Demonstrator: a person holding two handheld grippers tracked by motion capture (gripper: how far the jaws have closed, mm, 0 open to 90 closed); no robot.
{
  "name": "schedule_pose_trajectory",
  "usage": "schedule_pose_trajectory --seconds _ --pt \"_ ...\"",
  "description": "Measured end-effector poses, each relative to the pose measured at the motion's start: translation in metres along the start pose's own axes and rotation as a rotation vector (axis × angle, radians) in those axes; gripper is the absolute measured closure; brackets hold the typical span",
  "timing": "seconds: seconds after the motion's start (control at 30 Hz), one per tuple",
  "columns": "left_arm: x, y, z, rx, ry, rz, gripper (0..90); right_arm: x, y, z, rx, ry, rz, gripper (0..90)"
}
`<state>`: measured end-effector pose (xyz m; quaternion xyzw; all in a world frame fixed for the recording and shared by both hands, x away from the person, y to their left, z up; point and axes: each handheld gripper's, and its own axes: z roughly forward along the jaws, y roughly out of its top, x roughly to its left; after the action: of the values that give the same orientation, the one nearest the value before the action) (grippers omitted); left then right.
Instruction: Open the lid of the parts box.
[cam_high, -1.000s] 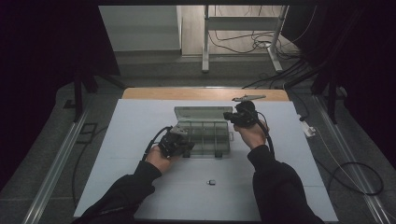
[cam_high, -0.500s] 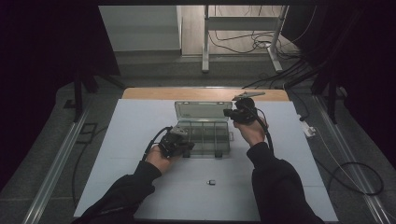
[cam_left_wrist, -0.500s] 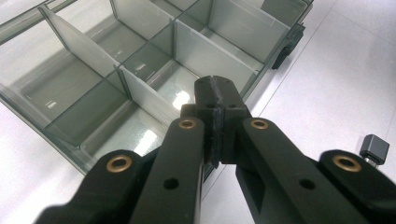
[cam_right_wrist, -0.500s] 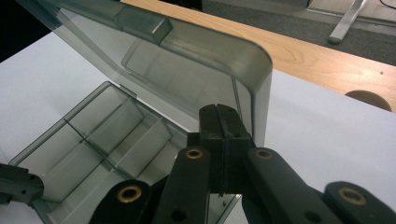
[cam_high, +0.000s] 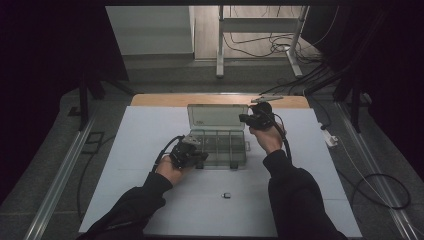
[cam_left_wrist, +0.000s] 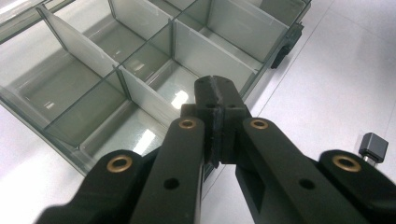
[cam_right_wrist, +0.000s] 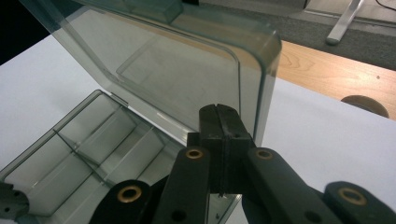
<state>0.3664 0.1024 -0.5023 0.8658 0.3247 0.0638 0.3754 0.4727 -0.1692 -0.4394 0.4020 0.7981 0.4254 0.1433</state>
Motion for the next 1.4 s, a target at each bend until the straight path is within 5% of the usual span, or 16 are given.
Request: schedule_pose_trajectory --seconds 0.93,1.4 --pt "0.0 0.0 0.0 -0.004 -0.003 0.006 89.0 -0.012 0.004 0.024 0.024 -0.014 0.02 88.5" --pt "0.001 0.001 0.0 0.005 -0.002 0.001 89.1 -0.004 0.001 0.007 0.032 0.013 0.003 81.5"
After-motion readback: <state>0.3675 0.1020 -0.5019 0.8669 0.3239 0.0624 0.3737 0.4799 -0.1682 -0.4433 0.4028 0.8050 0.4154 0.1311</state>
